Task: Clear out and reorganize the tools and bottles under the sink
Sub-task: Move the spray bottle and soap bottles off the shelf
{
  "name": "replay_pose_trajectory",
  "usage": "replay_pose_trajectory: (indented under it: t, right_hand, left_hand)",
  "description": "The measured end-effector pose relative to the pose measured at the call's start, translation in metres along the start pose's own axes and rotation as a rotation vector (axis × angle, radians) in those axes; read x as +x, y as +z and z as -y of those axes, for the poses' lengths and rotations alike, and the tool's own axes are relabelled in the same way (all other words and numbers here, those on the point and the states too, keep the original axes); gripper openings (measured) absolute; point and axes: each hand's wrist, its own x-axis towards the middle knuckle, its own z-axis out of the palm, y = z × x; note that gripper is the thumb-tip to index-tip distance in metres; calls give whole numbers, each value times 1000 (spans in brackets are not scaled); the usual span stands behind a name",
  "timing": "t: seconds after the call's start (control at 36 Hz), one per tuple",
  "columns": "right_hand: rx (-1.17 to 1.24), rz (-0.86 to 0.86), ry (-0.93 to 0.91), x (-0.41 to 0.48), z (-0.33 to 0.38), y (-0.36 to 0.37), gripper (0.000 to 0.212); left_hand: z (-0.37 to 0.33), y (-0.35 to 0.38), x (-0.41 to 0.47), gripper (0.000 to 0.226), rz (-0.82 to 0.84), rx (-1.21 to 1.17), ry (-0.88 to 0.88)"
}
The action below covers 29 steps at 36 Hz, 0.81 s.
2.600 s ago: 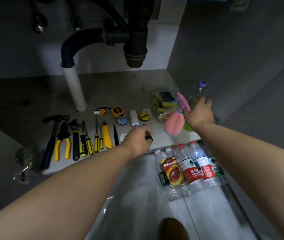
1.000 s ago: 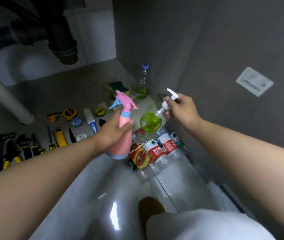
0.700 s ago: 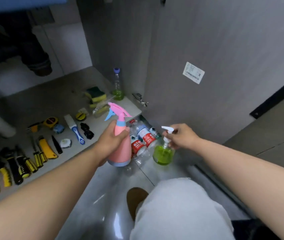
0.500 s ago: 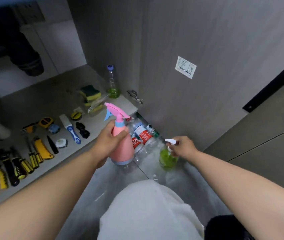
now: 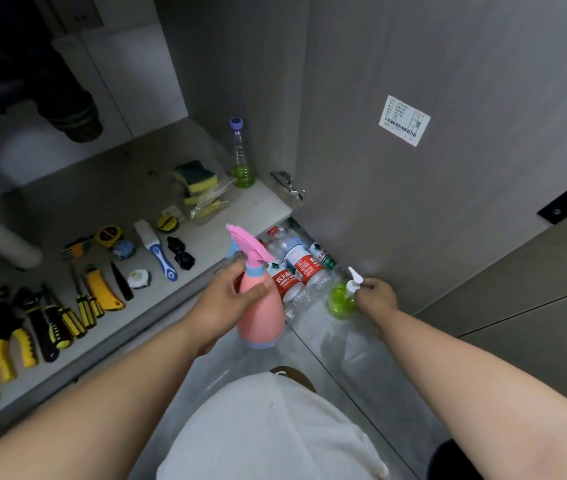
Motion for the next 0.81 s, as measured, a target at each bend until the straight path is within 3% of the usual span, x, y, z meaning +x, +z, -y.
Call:
replay_pose_trajectory:
  t: [0.06, 0.11, 0.17, 0.22, 0.28, 0.42, 0.56, 0.67, 0.81]
  right_hand:
    - [-57, -80, -20, -17, 11, 1, 30]
    - [110, -24, -96, -38, 27, 0, 24]
    - [326, 301, -204, -62, 46, -3, 25]
    - [314, 638, -307, -84, 66, -7, 35]
    - [267, 754, -410, -99, 81, -5, 40]
    - [230, 474, -596, -114, 93, 4, 17]
    - [272, 411, -514, -114, 76, 0, 12]
    - [25, 195, -414, -95, 38, -5, 13]
    - [-325, 108, -385, -71, -8, -1, 12]
  left_hand:
    - [-3, 3, 0, 36, 3, 45, 21]
    - [-7, 8, 1, 33, 15, 77, 42]
    - [-12, 12, 2, 34, 17, 117, 82]
    - [-18, 15, 3, 37, 25, 156, 141]
    - [-23, 17, 3, 36, 50, 233, 235]
    - [-32, 18, 0, 42, 82, 375, 315]
    - [-35, 9, -7, 58, 6, 393, 197]
    - [-31, -3, -11, 44, -63, 451, 174]
    - [-19, -18, -12, 38, -60, 657, 201]
